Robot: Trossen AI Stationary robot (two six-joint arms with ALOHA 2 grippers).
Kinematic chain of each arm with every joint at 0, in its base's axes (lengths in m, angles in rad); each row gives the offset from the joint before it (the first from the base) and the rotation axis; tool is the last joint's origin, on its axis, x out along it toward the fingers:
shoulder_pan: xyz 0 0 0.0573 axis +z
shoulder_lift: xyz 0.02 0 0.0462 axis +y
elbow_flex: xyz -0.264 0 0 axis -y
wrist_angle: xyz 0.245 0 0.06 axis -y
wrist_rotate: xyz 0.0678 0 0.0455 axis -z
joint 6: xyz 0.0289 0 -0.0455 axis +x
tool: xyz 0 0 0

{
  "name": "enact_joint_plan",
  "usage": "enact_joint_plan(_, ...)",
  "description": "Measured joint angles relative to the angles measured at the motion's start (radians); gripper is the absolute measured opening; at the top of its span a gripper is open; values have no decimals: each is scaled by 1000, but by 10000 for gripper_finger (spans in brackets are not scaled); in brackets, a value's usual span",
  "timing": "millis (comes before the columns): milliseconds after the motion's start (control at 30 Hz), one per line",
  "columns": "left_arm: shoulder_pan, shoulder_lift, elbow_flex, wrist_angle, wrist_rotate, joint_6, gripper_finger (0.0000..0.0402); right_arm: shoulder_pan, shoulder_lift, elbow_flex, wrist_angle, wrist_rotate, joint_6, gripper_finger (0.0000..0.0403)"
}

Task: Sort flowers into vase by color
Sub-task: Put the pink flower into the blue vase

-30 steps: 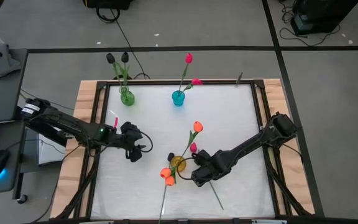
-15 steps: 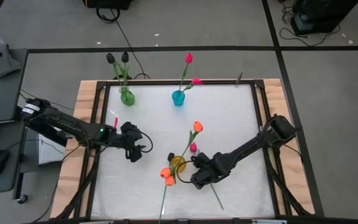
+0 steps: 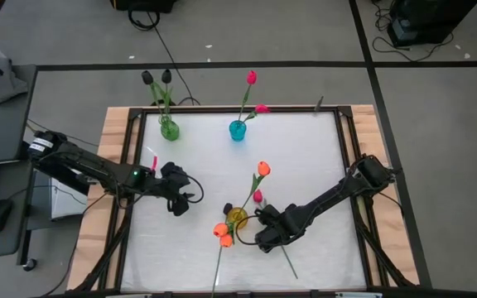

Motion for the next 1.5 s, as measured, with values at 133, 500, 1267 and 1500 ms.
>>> enact_joint_plan(133,0,0,0,2,0,0,243,0,0,0,-7,3,0,44)
enact_joint_plan(500,0,0,0,6,0,0,243,4,-2,0,-95,-3,-20,10)
enact_joint_plan(1267,0,0,-1,10,-1,-2,243,147,-463,0,-638,409,290,8)
enact_joint_plan(1500,0,0,-1,10,-1,-2,243,107,-586,0,-653,783,184,8)
